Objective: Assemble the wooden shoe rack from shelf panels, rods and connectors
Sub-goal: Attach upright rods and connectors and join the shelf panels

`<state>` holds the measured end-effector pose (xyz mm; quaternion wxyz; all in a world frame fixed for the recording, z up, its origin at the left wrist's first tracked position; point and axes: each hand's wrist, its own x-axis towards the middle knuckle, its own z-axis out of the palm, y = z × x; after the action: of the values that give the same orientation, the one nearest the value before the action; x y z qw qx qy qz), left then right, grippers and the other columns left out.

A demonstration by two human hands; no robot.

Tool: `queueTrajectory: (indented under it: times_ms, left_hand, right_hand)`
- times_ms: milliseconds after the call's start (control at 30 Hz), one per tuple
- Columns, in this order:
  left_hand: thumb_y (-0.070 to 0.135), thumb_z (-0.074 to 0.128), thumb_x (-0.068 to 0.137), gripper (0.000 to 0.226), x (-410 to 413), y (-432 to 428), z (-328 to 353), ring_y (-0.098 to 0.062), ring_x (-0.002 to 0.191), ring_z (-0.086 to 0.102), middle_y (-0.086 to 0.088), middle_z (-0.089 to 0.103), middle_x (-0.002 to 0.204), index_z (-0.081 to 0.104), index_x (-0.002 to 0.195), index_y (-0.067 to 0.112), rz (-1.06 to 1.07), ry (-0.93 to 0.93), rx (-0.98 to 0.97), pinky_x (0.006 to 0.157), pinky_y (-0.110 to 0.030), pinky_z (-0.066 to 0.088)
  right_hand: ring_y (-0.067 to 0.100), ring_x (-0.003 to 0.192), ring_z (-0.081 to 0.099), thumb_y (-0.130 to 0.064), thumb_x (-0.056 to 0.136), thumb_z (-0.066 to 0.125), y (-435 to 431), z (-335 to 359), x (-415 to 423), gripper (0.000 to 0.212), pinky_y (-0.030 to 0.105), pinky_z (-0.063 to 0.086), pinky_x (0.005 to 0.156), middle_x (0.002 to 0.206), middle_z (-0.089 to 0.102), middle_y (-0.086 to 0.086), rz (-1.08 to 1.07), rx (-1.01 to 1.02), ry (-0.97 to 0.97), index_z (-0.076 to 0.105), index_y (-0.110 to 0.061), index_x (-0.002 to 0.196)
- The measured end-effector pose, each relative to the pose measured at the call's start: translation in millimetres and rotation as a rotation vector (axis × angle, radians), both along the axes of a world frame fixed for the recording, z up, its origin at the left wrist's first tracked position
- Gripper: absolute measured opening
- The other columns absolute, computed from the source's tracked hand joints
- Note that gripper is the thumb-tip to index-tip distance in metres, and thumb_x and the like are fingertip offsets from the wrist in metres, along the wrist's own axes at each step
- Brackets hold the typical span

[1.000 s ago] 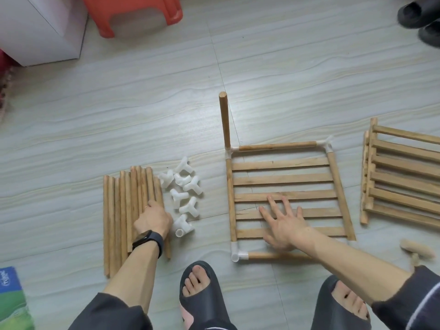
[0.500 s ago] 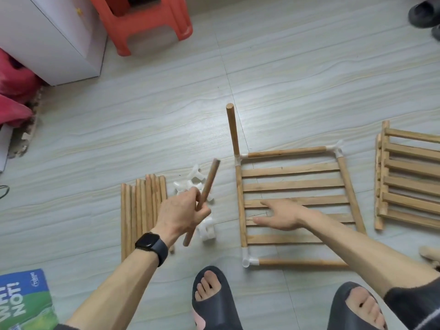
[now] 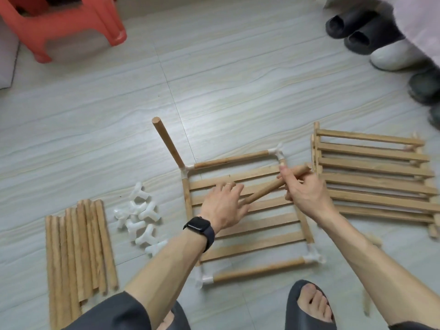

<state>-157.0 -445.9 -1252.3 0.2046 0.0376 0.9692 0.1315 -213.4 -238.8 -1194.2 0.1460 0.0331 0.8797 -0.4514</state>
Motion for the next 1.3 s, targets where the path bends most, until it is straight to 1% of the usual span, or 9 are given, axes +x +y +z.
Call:
queueTrajectory:
  times_ms: [33,100,200,300,467,767,1000,1167,1300]
  left_hand:
    - [0.064,0.044,0.097,0.077,0.5,-1.8,-7.5,-0.039,0.150,0.020,-0.014,0.022,0.164,0.020,0.158,0.025,0.038,-0.093,-0.033,0.120,-0.055,0.025]
    - [0.076,0.045,0.089,0.100,4.3,-8.6,-24.0,-0.046,0.152,-0.011,-0.012,-0.016,0.167,-0.007,0.161,0.030,0.067,-0.256,-0.089,0.120,-0.067,0.005]
    - [0.085,0.053,0.077,0.119,10.9,-19.5,-43.4,-0.047,0.147,-0.027,-0.008,-0.038,0.159,-0.027,0.153,0.041,0.027,-0.325,-0.157,0.111,-0.079,-0.003]
    - [0.081,0.058,0.078,0.119,11.7,-21.9,-48.7,-0.044,0.146,-0.031,-0.005,-0.039,0.159,-0.029,0.151,0.045,0.042,-0.314,-0.136,0.111,-0.080,-0.001]
    - [0.079,0.061,0.077,0.120,10.0,-21.4,-52.8,-0.043,0.146,-0.032,-0.003,-0.041,0.158,-0.029,0.150,0.047,0.060,-0.326,-0.144,0.111,-0.080,-0.001]
    - [0.083,0.060,0.073,0.123,9.8,-20.5,-61.6,-0.041,0.147,-0.031,0.000,-0.044,0.156,-0.034,0.145,0.051,0.081,-0.350,-0.166,0.110,-0.080,-0.003]
    - [0.082,0.061,0.073,0.123,10.5,-21.0,-61.0,-0.041,0.147,-0.031,0.001,-0.043,0.157,-0.034,0.145,0.051,0.083,-0.349,-0.161,0.111,-0.079,0.000]
    - [0.083,0.060,0.073,0.123,10.5,-20.2,-60.8,-0.041,0.147,-0.031,0.001,-0.044,0.157,-0.035,0.145,0.051,0.087,-0.352,-0.162,0.112,-0.079,0.000]
    - [0.083,0.060,0.073,0.124,9.2,-22.4,-61.0,-0.041,0.146,-0.032,0.001,-0.044,0.156,-0.035,0.144,0.051,0.081,-0.355,-0.149,0.112,-0.078,-0.002]
  right_hand:
    - [0.011,0.060,0.070,-0.081,0.083,0.048,9.8,1.6,-5.8,0.065,0.045,0.059,0.074,0.060,0.069,-0.003,-0.066,-0.008,0.027,0.074,-0.022,0.079]
    - [0.011,0.063,0.070,-0.076,0.088,0.051,25.1,6.6,-19.5,0.052,0.048,0.059,0.079,0.063,0.070,-0.007,-0.174,0.031,0.100,0.073,-0.029,0.081]
    - [0.002,0.057,0.069,-0.069,0.092,0.052,36.8,15.8,-42.2,0.042,0.040,0.060,0.078,0.071,0.071,-0.019,-0.258,0.088,0.214,0.070,-0.032,0.083]
    - [-0.001,0.059,0.068,-0.065,0.094,0.052,38.9,22.0,-64.2,0.045,0.040,0.059,0.077,0.063,0.070,-0.017,-0.275,0.157,0.293,0.068,-0.026,0.075]
    - [0.017,0.067,0.073,-0.063,0.094,0.051,33.2,27.0,-86.7,0.053,0.046,0.058,0.080,0.062,0.070,-0.003,-0.280,0.163,0.359,0.068,-0.019,0.070]
    - [0.021,0.075,0.062,-0.055,0.098,0.050,26.5,26.0,-95.5,0.050,0.027,0.039,0.073,0.060,0.059,-0.012,-0.145,0.322,0.375,0.068,-0.014,0.076]
    - [0.028,0.090,0.069,-0.054,0.094,0.049,-1.5,48.1,-131.9,0.052,0.043,0.054,0.087,0.074,0.073,0.010,0.034,0.429,0.278,0.072,-0.009,0.083]
    - [0.016,0.083,0.072,-0.043,0.090,0.055,-12.4,58.5,-162.8,0.040,0.040,0.057,0.089,0.060,0.072,0.003,0.008,0.403,0.161,0.073,-0.010,0.078]
    - [0.019,0.083,0.072,-0.037,0.089,0.053,-20.0,54.8,-171.8,0.038,0.039,0.057,0.090,0.059,0.071,0.003,0.021,0.430,0.165,0.073,-0.007,0.075]
